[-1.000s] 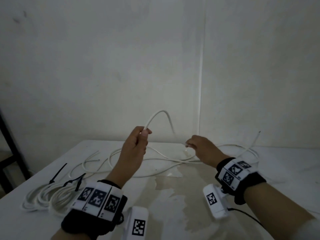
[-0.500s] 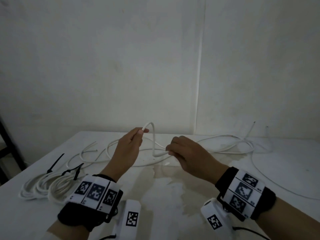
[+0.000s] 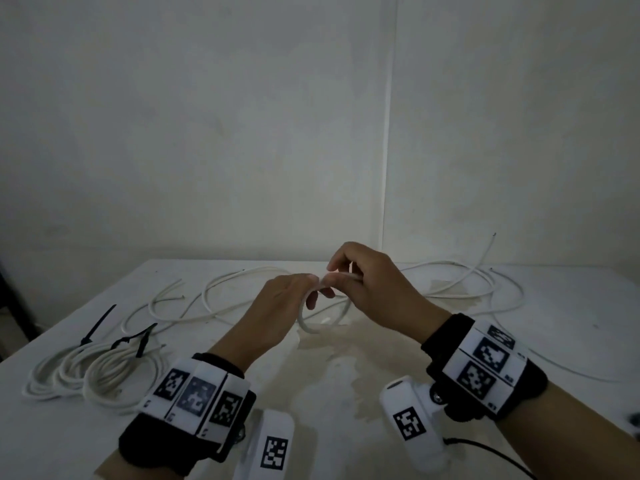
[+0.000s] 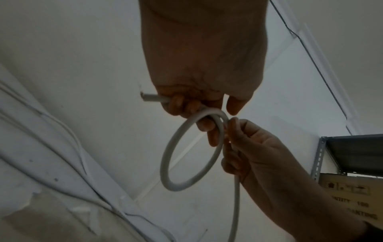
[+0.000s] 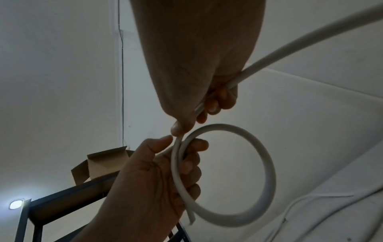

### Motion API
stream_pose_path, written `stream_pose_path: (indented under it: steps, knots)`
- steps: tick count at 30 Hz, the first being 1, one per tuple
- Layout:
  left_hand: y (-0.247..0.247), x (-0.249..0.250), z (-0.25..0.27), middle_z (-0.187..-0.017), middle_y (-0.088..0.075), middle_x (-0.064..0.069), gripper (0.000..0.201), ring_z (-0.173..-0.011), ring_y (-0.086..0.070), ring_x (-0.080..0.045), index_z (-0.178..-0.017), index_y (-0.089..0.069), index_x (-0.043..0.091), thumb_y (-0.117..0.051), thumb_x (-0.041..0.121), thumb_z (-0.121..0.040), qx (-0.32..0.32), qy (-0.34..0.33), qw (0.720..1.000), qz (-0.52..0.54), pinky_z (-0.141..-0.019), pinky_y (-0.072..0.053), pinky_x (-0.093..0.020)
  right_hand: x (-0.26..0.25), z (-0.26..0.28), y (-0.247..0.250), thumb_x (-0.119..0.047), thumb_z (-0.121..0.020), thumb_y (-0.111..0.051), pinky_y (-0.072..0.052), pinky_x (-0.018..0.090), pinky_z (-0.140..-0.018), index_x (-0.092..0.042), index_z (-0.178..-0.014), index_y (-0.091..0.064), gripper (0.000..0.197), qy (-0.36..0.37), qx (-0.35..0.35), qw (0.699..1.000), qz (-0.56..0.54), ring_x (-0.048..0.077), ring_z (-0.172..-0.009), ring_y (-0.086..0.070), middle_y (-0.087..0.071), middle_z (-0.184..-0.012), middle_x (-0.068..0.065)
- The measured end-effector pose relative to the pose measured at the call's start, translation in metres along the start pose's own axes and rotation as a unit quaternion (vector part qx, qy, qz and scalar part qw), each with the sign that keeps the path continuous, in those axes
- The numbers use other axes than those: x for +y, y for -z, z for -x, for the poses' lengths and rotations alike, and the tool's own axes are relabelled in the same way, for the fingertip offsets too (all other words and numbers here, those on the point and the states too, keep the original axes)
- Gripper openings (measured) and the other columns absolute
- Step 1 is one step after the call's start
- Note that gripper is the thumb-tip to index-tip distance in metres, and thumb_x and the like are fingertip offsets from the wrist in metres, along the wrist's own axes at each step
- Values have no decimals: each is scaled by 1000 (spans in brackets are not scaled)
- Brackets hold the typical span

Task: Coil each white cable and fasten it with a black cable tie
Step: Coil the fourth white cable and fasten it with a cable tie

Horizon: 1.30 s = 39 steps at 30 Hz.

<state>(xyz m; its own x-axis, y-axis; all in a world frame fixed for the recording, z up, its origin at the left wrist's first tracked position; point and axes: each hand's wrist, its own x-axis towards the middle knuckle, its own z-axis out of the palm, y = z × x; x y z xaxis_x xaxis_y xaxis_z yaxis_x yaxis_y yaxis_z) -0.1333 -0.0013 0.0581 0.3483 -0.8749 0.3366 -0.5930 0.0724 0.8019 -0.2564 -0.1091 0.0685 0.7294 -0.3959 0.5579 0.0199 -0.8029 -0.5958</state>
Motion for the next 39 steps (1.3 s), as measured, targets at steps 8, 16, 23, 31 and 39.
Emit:
stream_pose_path:
  steps: [8,16,23,31,39]
  knots:
    - [-4,7,0,-75,-58,7,39,-63,-41,2,-81,-70,19,-36,28,-98,-7,12,998,63,-60,-33,-8,-3,-3,16,-20,-95,-48,-37,4,-54,-9,-88,-65,22,-134,-99,976,-142,-8,-53,-53,-64,-74,-1]
    - [-1,9,-2,-55,-42,14,37,-52,-36,-3,-75,-66,12,-42,31,-96,-18,71,995,69,-53,-31,-15,-10,2,25,-12,-94,-49,-37,5,-47,2,-97,-63,20,-175,-98,967,-155,-8,-43,-52,-67,-76,6]
    - [1,9,-4,-40,-40,14,40,-40,-34,-2,-52,-56,23,-52,28,-92,30,63,995,76,-46,-29,-12,-17,2,28,-13,-93,-52,-30,8,-41,2,-99,-64,20,-198,-88,962,-164,-2,-35,-42,-66,-59,-10]
    - [0,10,-4,-43,-52,18,25,-38,-43,4,-63,-62,17,-60,24,-87,67,50,992,94,-44,-33,-6,-17,3,29,-15,-94,-51,-34,2,-43,-1,-102,-66,22,-195,-79,969,-129,-12,-41,-49,-70,-98,13]
    - [2,8,-7,-58,-60,13,24,-58,-47,-3,-63,-66,28,-59,34,-85,68,24,997,25,-54,-35,-7,-15,3,27,-13,-92,-54,-33,4,-40,2,-95,-66,19,-191,-53,970,-138,-7,-37,-48,-69,-84,16]
